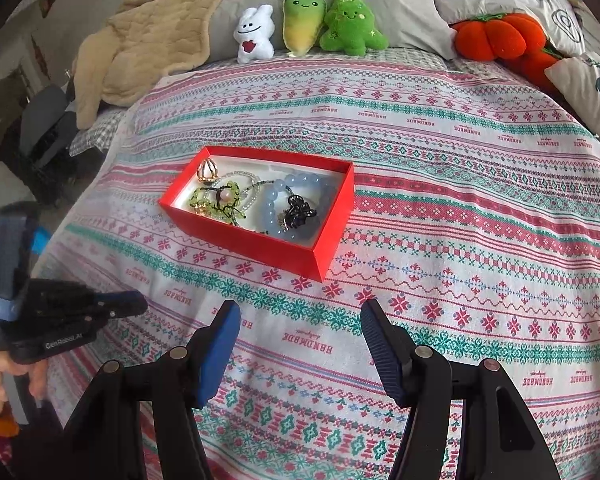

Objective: Organize jewelry

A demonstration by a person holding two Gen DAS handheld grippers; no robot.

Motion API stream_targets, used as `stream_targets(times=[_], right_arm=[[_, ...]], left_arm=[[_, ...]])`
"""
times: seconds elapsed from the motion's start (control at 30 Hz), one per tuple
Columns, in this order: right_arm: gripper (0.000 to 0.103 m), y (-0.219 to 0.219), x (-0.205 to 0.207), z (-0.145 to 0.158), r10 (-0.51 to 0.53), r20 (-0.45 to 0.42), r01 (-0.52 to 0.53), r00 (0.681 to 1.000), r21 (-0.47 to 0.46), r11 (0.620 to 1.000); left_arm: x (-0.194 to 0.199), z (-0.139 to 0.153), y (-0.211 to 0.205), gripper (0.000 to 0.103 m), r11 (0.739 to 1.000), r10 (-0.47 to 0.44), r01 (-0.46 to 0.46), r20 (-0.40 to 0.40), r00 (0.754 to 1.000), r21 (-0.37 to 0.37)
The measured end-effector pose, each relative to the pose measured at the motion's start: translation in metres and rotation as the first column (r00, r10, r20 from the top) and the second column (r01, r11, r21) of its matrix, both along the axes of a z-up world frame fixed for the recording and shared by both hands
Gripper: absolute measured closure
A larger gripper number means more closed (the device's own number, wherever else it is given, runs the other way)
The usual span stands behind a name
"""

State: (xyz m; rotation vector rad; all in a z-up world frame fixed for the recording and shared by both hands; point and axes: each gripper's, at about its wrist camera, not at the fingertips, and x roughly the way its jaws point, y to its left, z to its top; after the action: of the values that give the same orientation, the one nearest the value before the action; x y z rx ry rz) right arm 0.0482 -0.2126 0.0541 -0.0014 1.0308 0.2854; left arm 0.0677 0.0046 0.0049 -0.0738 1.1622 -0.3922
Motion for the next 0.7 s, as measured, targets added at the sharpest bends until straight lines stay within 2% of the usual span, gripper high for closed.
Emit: stream_targets(times=[0.27,0.47,0.57,0.63,0.67,0.7], right_arm=[[0.039,-0.003,0.003,0.001,-0.013,0.001,0.013,1.0,0.003,1.0],[0.039,-0.002,0.006,-0.004,-0.014,-0.011,0.014,1.0,-0.002,1.0],[0.039,-0.001,0.007,-0.004,-0.014,-0.01,0.014,1.0,-0.002,1.0],[0.039,-0.001,0.007,-0.005,-0.013,-0.012,0.013,1.0,-0.003,1.0],[0.039,0.0,0.009,-0.006,-0.013,-0.015,0.013,1.0,-0.003,1.0],[0.039,0.001,0.01,-0.006,-0.014,-0.017,0.014,1.0,-0.003,1.0]], left_arm=[[0.032,0.039,-0.014,0.097,0.996,0.013,-0.002,0.117,0.993,-0.091],[0.066,0.032,-0.026,0.097,0.994,0.053,-0.038,0.136,0.989,-0.106],[0.07,0.027,-0.022,0.096,0.992,0.078,-0.063,0.131,0.988,-0.112],[0.072,0.026,-0.017,0.083,0.99,0.088,-0.074,0.116,0.989,-0.124],[0.071,0.026,-0.014,0.066,0.988,0.098,-0.083,0.112,0.989,-0.131],[0.07,0.027,-0.012,0.054,0.987,0.106,-0.091,0.115,0.988,-0.132]])
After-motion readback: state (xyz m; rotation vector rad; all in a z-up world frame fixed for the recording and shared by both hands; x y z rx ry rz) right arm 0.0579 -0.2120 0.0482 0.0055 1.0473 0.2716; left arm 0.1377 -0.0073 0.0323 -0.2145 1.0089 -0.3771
